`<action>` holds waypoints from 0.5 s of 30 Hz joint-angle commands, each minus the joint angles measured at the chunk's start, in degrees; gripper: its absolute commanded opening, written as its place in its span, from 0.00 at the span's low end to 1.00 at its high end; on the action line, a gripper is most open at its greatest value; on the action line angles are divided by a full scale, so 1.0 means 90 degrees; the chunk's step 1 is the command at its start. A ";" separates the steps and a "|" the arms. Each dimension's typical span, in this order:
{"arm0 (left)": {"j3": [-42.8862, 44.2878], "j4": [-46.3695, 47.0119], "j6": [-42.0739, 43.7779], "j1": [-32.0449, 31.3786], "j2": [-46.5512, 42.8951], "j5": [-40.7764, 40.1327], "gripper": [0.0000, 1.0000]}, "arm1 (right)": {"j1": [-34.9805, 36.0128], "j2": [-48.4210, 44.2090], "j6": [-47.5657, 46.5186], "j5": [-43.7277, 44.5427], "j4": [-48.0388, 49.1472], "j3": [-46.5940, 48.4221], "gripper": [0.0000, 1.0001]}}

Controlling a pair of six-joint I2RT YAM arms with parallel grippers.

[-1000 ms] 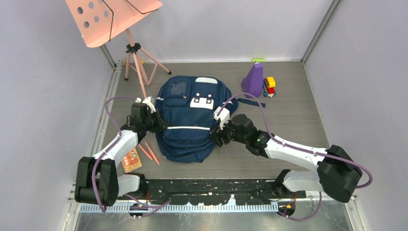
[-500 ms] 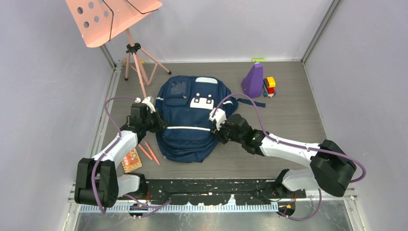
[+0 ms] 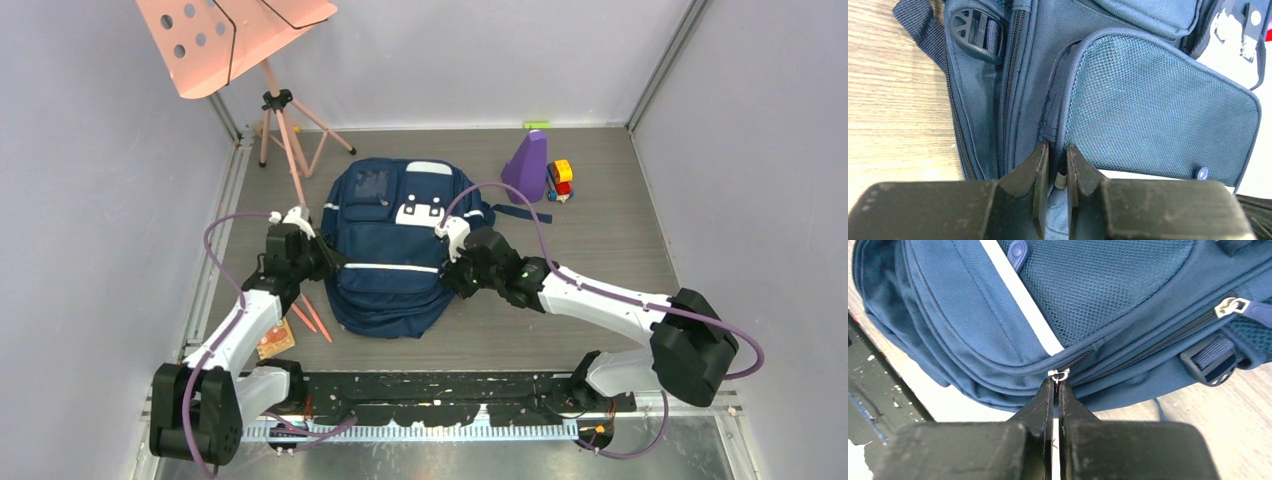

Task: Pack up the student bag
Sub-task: Unzip the student bag.

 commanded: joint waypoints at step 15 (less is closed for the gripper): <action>-0.0474 0.0328 -0.0890 -0.0030 -0.0907 -0.0592 0.00 | 0.1767 0.0553 0.2049 0.1115 0.0150 0.0487 0.01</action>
